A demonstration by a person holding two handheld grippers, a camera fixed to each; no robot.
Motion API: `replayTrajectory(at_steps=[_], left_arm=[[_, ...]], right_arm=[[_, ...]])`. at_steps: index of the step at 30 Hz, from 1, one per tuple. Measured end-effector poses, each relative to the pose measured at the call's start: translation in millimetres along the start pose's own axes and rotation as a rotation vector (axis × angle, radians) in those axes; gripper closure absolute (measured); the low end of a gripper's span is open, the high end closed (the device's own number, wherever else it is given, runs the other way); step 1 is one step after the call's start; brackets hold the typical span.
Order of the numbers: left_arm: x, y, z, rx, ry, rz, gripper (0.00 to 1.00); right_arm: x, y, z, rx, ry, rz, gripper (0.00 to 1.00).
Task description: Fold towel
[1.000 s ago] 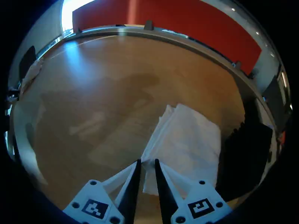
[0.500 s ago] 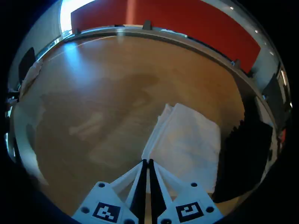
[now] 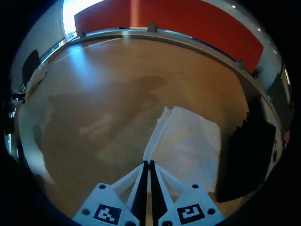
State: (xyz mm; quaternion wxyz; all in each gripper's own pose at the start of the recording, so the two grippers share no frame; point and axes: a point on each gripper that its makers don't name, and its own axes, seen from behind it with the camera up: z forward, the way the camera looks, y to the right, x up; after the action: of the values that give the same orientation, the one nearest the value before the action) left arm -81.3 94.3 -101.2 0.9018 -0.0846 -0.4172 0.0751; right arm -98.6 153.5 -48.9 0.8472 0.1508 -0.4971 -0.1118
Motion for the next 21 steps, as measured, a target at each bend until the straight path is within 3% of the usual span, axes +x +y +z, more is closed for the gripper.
replayTrajectory(at_steps=[9,11,18,21], left_arm=[[-0.6,0.2,-1.2,0.000,0.002,0.003,0.07],[-0.5,0.4,-1.7,0.001,0.003,0.004,0.07],[-1.3,0.4,-4.5,-0.001,0.005,0.004,0.07],[-1.0,-0.1,-5.3,-0.001,0.007,0.005,0.07]], right_arm=[[-3.4,2.2,-1.3,-0.020,-0.003,0.017,0.93],[-3.9,2.9,-1.6,-0.025,-0.003,0.021,0.89],[-5.8,8.6,-6.9,-0.055,0.004,0.026,0.39],[-4.7,10.1,-9.8,-0.064,0.015,0.037,0.24]])
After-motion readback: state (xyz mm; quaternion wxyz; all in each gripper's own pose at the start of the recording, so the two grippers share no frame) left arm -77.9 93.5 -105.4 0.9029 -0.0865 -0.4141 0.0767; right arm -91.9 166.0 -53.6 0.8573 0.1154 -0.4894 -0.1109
